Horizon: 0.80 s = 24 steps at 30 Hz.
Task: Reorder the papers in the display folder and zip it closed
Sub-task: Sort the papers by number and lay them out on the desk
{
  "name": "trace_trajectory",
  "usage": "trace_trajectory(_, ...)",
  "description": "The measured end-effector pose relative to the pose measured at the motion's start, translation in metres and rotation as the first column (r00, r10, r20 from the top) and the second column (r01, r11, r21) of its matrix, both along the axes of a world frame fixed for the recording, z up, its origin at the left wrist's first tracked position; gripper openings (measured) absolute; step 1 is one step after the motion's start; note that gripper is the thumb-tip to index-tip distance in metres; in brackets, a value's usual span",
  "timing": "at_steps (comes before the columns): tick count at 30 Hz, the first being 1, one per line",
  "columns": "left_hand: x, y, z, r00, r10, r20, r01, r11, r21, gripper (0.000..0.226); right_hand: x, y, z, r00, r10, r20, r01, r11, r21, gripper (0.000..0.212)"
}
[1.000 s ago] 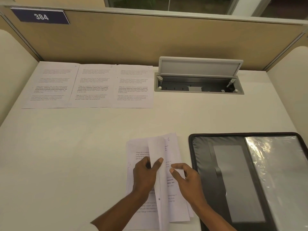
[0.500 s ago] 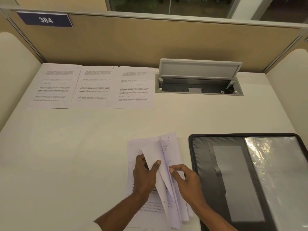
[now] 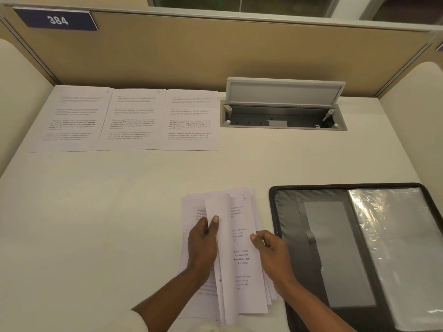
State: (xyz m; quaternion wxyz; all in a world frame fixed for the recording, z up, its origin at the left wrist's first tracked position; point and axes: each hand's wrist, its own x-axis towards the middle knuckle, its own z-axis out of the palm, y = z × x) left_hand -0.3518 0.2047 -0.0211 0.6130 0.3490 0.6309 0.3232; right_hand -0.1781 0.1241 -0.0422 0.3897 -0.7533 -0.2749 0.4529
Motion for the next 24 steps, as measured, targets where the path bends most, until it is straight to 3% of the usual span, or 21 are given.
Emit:
trace_trajectory(2, 0.001, 0.000, 0.000, 1.000, 0.007, -0.009, -0.007, 1.000, -0.012, 0.060, 0.000, 0.000, 0.000, 1.000, 0.009, 0.004, -0.008, 1.000, -0.016, 0.018)
trace_trajectory(6, 0.005, 0.000, 0.002, 0.999, 0.003, -0.054, -0.003, 1.000, -0.003, 0.050, -0.004, 0.002, 0.008, 0.999, 0.033, -0.005, -0.033, 0.999, -0.026, 0.008)
trace_trajectory(10, 0.007, -0.001, 0.000, 0.996, 0.016, -0.093, -0.014, 1.000, 0.020, 0.022, -0.008, 0.002, 0.010, 0.998, 0.046, 0.043, -0.046, 0.999, -0.008, 0.021)
trace_trajectory(14, 0.004, -0.005, 0.003, 1.000, 0.029, -0.008, -0.028, 0.991, 0.135, 0.050, -0.009, 0.004, 0.015, 0.997, 0.039, 0.061, -0.037, 0.999, -0.031, 0.034)
trace_trajectory(18, 0.003, -0.005, -0.001, 0.989, -0.080, -0.123, 0.113, 0.950, 0.292, 0.026, -0.012, 0.005, 0.021, 0.997, 0.041, 0.062, -0.038, 0.998, -0.050, 0.046)
trace_trajectory(21, 0.007, -0.007, 0.000, 0.982, -0.105, -0.156, 0.138, 0.965, 0.223, 0.028, -0.015, 0.007, 0.024, 0.996, 0.045, 0.074, -0.041, 0.998, -0.046, 0.049)
trace_trajectory(24, 0.012, -0.008, 0.005, 0.989, -0.086, -0.122, 0.108, 0.976, 0.190, 0.007, -0.017, 0.008, 0.029, 0.996, 0.055, 0.069, -0.052, 0.998, -0.043, 0.051)
